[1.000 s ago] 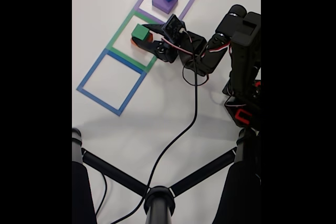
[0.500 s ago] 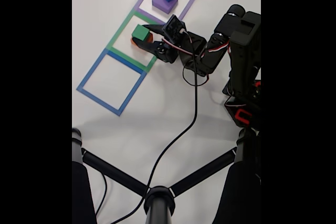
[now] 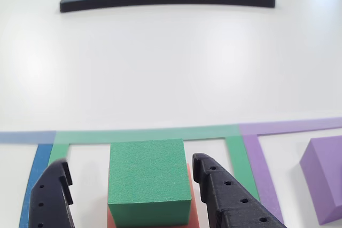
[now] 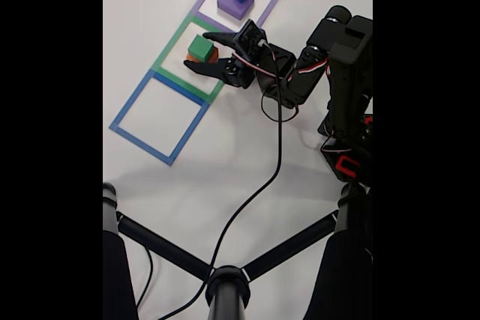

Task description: Tower of hanoi

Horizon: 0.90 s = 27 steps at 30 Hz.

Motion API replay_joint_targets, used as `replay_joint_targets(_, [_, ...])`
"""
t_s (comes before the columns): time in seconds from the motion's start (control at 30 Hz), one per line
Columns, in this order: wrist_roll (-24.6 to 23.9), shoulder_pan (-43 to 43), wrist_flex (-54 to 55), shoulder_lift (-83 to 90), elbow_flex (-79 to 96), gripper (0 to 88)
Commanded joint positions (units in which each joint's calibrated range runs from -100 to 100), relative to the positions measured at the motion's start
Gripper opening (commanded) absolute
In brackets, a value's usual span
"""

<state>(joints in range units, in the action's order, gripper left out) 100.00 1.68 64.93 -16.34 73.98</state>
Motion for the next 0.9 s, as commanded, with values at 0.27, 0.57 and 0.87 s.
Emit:
replay_joint_targets(0.27, [0.0,-0.8,-5.8,13.9,1.3,28.5])
replay_joint_targets(0.57, [0.0,0.7,-42.4,38.1,-4.3,15.8])
replay_joint_targets(0.87, [0.0,3.9,-90.5,62.8,-15.6,0.0])
